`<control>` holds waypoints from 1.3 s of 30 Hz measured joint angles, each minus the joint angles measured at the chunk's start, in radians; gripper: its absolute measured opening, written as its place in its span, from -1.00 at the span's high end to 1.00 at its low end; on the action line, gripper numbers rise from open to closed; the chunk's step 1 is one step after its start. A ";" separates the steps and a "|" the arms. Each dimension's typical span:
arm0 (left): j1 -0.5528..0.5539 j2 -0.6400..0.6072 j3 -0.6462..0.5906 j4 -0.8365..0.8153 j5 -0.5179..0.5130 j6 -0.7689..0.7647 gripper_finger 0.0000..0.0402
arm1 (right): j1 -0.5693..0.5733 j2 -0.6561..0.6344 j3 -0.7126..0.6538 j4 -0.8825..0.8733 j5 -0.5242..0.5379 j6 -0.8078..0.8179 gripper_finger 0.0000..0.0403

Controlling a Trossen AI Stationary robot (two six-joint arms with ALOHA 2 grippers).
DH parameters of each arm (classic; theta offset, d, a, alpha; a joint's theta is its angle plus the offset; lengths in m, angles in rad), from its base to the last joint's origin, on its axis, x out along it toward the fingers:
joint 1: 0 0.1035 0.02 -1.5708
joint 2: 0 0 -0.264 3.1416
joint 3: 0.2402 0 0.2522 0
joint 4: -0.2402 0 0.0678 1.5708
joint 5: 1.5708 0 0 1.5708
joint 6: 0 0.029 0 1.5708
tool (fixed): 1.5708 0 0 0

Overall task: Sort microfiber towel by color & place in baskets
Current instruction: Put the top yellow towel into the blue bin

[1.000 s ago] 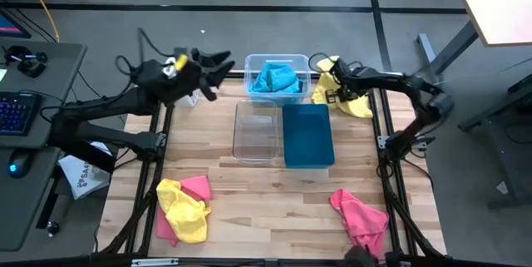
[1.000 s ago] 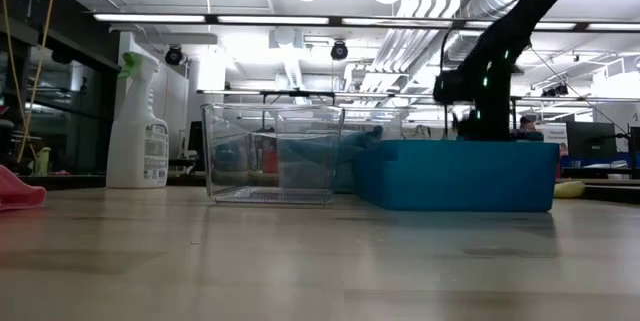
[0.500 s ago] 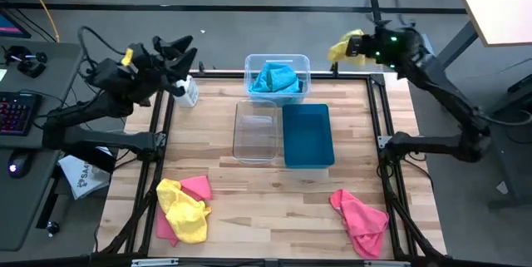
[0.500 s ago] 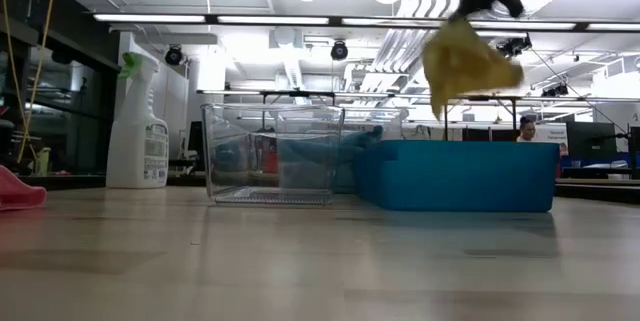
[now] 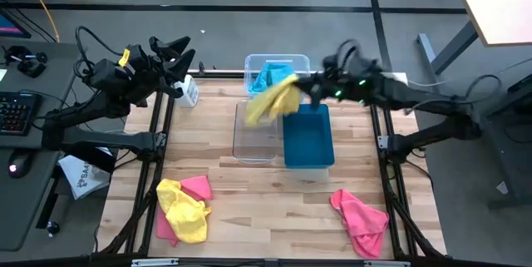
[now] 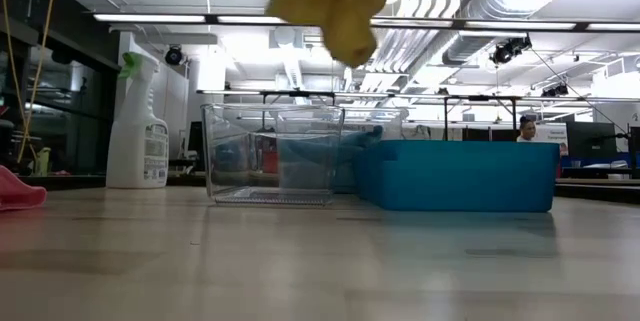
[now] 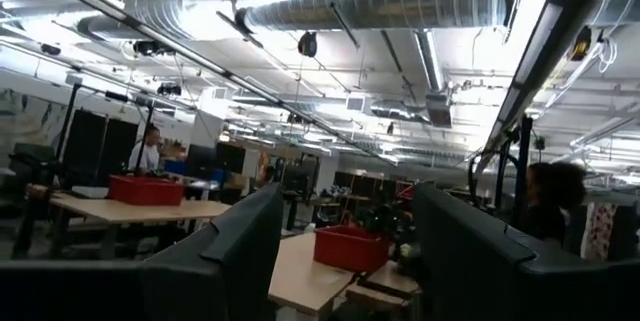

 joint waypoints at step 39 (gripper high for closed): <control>-0.001 -0.077 0.000 -0.173 0.225 -0.154 -0.06 | 0.151 0.032 -0.108 -0.849 0.092 0.153 1.00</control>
